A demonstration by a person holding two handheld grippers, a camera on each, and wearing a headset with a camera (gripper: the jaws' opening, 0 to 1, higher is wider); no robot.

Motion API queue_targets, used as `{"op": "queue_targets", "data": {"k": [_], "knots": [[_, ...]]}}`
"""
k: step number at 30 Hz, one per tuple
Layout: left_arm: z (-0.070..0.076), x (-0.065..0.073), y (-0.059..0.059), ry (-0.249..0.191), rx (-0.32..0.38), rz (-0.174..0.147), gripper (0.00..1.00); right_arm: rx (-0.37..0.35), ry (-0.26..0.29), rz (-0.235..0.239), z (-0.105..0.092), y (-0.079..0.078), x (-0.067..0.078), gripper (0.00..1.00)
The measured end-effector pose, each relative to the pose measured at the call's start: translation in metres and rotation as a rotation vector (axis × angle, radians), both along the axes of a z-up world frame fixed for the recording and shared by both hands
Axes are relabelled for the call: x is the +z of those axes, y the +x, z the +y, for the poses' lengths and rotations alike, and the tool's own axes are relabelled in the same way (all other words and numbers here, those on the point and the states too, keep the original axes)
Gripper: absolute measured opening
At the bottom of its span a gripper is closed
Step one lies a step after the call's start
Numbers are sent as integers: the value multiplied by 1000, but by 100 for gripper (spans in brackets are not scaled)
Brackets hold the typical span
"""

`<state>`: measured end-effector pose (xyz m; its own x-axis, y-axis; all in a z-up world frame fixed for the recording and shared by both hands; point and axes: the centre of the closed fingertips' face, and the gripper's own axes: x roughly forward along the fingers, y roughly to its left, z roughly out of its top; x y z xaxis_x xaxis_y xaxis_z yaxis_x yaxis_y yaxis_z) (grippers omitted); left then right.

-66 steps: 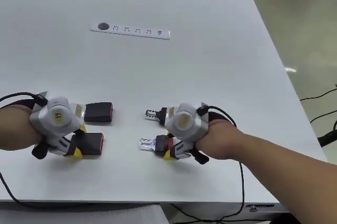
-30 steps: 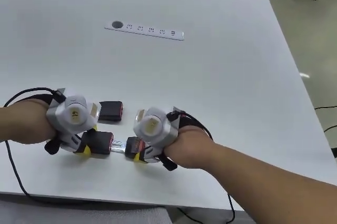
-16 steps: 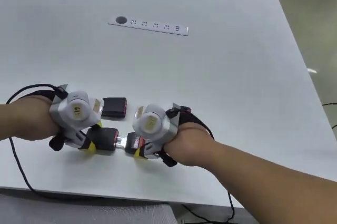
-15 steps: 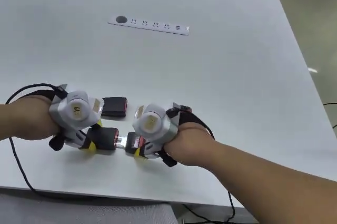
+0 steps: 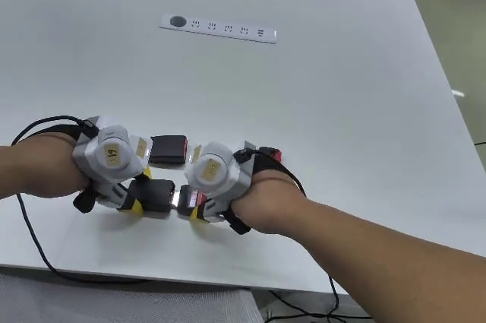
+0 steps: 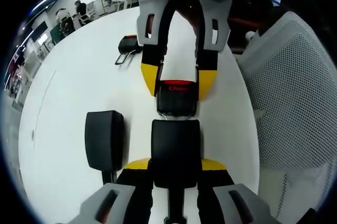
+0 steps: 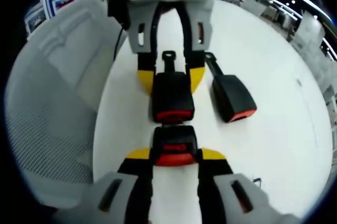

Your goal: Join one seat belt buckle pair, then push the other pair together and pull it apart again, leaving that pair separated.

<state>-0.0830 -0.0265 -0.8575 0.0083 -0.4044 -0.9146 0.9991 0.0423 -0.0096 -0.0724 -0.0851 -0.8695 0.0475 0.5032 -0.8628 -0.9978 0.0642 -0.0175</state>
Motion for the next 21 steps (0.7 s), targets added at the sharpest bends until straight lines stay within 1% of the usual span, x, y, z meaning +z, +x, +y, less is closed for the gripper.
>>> {"op": "queue_targets", "data": {"k": [3,4,5,6,9,12,14,16,18,19,21], "knots": [[0,0,1,4,-6,-2,32,-9,20,6,2,0,0,30],[4,0,0,28,-28,-4,32,-27,26,-30,3,10,3,29],[0,0,1,7,-14,-3,32,-16,25,-2,3,5,3,29],[0,0,1,1,-15,-3,32,-19,30,1,-1,3,3,30],[0,0,1,-8,-10,-5,33,-15,42,1,-3,1,2,30],[0,-1,2,-6,-9,-6,33,-6,34,0,-1,0,1,30],[1,0,2,-7,-24,-6,33,11,23,-13,-1,-1,1,31],[2,0,2,-16,-18,-4,33,21,23,-21,-2,-1,0,31],[2,0,1,-28,-16,-4,33,22,27,-16,-2,-1,1,31],[2,1,2,-32,-16,-3,33,17,34,-5,-3,0,1,31],[2,0,2,-32,-16,-2,33,13,38,3,-3,0,1,31]]}}
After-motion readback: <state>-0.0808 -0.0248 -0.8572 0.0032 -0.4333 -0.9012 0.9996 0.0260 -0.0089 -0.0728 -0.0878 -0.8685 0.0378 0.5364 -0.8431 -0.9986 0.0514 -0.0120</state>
